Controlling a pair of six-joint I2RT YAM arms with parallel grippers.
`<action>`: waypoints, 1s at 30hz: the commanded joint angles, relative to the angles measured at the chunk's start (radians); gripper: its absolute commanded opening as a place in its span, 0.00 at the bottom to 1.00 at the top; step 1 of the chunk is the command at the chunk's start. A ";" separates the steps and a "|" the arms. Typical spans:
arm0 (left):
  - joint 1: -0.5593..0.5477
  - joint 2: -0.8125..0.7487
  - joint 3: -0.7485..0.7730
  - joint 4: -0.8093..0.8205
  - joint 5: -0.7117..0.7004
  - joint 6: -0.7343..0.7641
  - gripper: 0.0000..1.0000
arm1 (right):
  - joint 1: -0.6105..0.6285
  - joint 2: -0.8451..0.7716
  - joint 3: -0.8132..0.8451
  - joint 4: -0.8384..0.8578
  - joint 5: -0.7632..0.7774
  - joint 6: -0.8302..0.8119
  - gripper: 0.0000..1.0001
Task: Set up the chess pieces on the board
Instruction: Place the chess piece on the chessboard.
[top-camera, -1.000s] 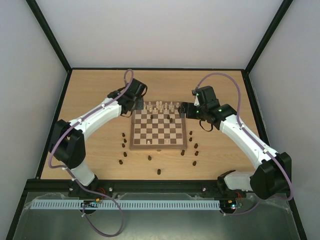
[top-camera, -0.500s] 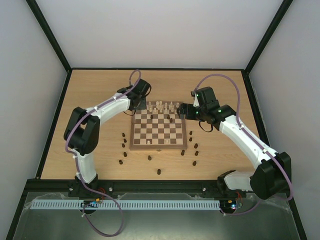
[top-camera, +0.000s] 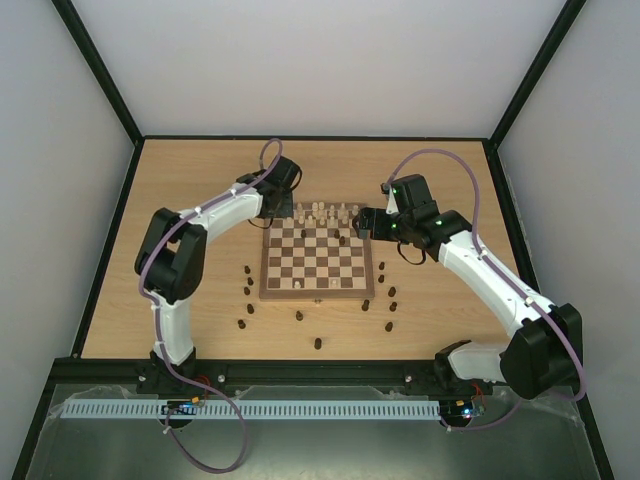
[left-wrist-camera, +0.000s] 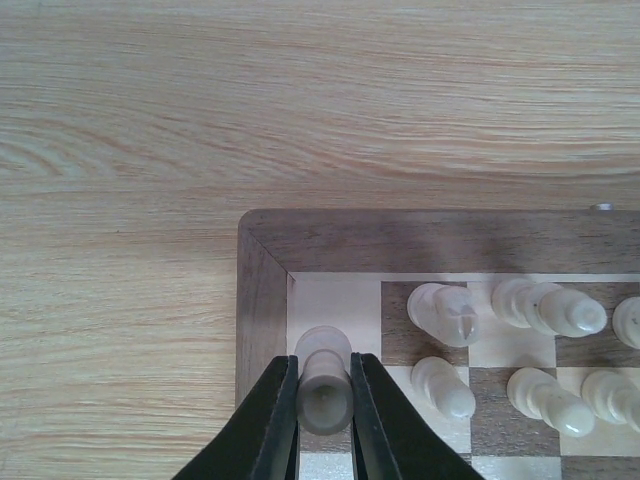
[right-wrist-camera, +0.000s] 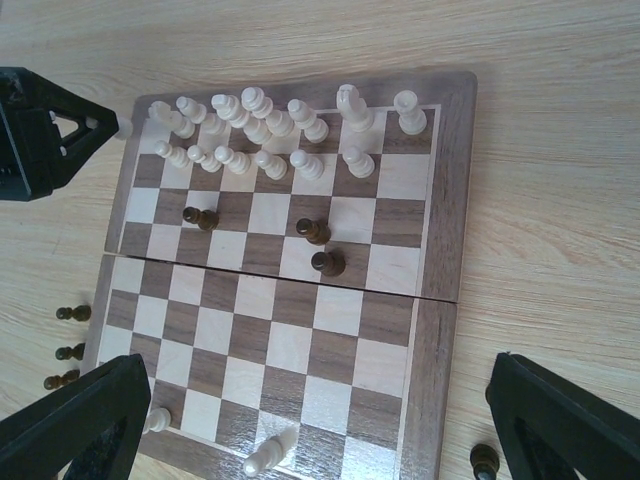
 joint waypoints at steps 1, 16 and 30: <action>0.011 0.027 0.033 0.004 0.016 0.014 0.11 | 0.003 -0.008 -0.011 0.001 -0.015 -0.006 0.93; 0.024 0.071 0.047 0.016 0.036 0.024 0.12 | 0.005 0.000 -0.014 0.002 -0.015 -0.006 0.93; 0.026 0.098 0.057 0.026 0.050 0.028 0.16 | 0.007 0.014 -0.018 0.008 -0.018 -0.004 0.94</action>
